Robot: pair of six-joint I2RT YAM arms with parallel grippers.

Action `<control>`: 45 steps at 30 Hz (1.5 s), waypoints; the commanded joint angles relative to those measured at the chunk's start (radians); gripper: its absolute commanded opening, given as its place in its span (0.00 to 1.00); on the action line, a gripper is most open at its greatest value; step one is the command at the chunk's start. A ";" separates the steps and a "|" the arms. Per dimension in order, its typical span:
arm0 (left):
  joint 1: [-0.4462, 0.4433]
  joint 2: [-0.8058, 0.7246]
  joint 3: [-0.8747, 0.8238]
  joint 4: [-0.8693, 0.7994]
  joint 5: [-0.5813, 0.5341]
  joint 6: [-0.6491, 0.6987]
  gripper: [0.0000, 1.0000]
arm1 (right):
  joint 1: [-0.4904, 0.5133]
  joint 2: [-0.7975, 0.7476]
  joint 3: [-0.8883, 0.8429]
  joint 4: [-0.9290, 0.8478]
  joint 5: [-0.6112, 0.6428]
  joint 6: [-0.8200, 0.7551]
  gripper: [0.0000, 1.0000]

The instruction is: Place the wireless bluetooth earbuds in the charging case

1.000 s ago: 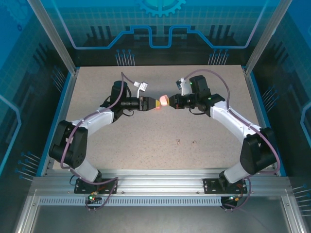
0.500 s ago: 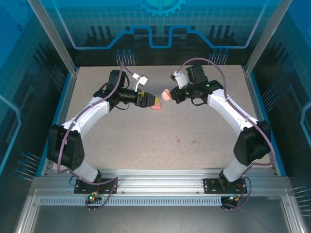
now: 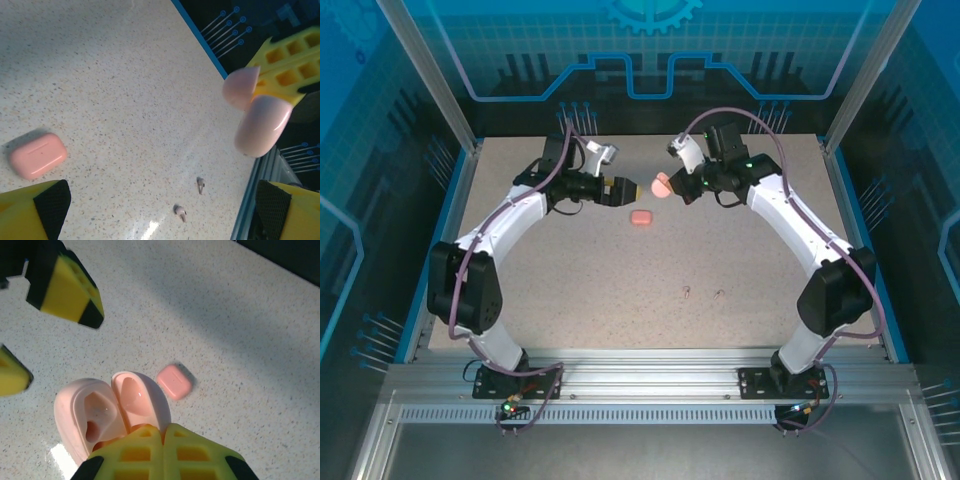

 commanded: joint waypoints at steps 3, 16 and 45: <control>0.002 0.017 0.070 -0.069 0.189 0.094 0.95 | 0.008 0.031 0.102 -0.092 -0.035 -0.067 0.00; -0.001 0.075 0.249 -0.299 0.324 0.259 0.74 | 0.078 0.094 0.230 -0.207 -0.004 -0.133 0.00; -0.053 0.196 0.384 -0.467 0.356 0.364 0.43 | 0.098 0.126 0.280 -0.231 0.008 -0.146 0.00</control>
